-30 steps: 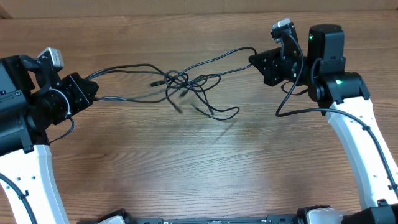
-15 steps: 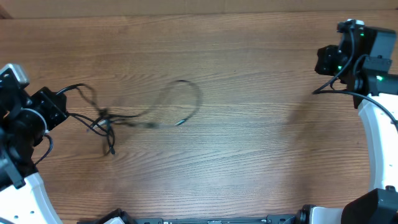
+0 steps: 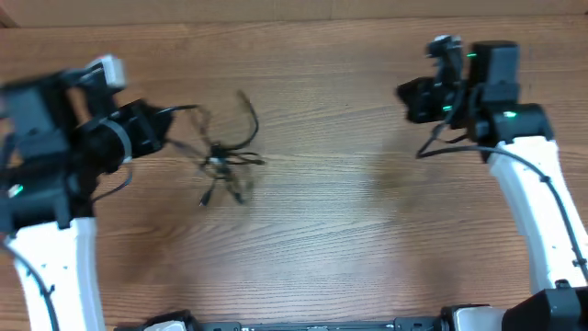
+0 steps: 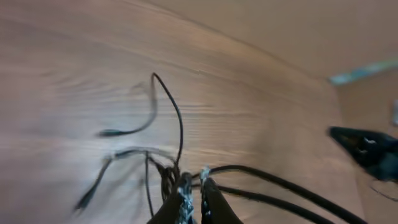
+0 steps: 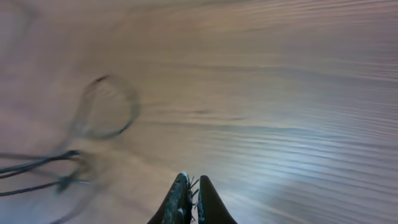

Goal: Untangle cables

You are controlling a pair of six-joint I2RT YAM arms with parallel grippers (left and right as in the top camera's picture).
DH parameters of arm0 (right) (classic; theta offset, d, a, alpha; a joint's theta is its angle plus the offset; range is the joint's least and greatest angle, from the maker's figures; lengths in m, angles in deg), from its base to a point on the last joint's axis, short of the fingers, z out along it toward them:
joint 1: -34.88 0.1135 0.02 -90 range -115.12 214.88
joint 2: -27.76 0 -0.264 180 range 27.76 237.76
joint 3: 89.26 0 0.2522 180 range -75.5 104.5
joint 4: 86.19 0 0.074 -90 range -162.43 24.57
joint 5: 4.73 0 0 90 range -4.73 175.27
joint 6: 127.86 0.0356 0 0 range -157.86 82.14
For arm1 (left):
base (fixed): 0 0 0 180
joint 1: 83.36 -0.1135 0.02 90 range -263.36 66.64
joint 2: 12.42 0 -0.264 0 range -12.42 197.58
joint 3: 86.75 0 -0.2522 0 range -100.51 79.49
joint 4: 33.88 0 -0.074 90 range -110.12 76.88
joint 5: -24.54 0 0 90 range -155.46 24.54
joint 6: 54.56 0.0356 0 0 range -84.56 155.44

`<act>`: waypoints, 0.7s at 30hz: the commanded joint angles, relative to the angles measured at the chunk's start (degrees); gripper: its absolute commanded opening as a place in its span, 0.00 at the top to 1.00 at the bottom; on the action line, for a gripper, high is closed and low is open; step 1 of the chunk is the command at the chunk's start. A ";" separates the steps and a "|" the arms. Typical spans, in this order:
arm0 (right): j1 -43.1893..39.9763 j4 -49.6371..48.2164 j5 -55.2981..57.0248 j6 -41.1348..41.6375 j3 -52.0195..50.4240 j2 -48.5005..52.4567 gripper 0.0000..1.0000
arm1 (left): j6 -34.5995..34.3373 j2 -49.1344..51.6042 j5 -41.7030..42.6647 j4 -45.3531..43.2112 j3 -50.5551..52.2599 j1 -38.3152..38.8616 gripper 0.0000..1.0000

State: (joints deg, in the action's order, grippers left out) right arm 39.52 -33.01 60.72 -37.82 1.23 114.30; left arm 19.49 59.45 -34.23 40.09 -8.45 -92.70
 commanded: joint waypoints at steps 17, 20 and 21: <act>26.77 -3.06 -1.05 0.00 0.15 2.21 0.32 | -9.81 6.49 2.56 -12.22 -1.20 18.49 0.96; 27.96 -2.43 -1.03 0.17 0.13 3.41 0.37 | -9.81 6.51 1.16 -12.09 -1.20 18.49 0.96; 28.30 -2.21 -1.05 0.22 0.13 3.85 0.42 | -9.81 6.51 1.18 -12.15 -1.20 18.49 0.96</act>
State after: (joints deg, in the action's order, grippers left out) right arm 67.13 -35.48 59.73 -37.82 1.23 116.70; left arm 10.88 65.88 -31.48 28.31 -8.45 -74.43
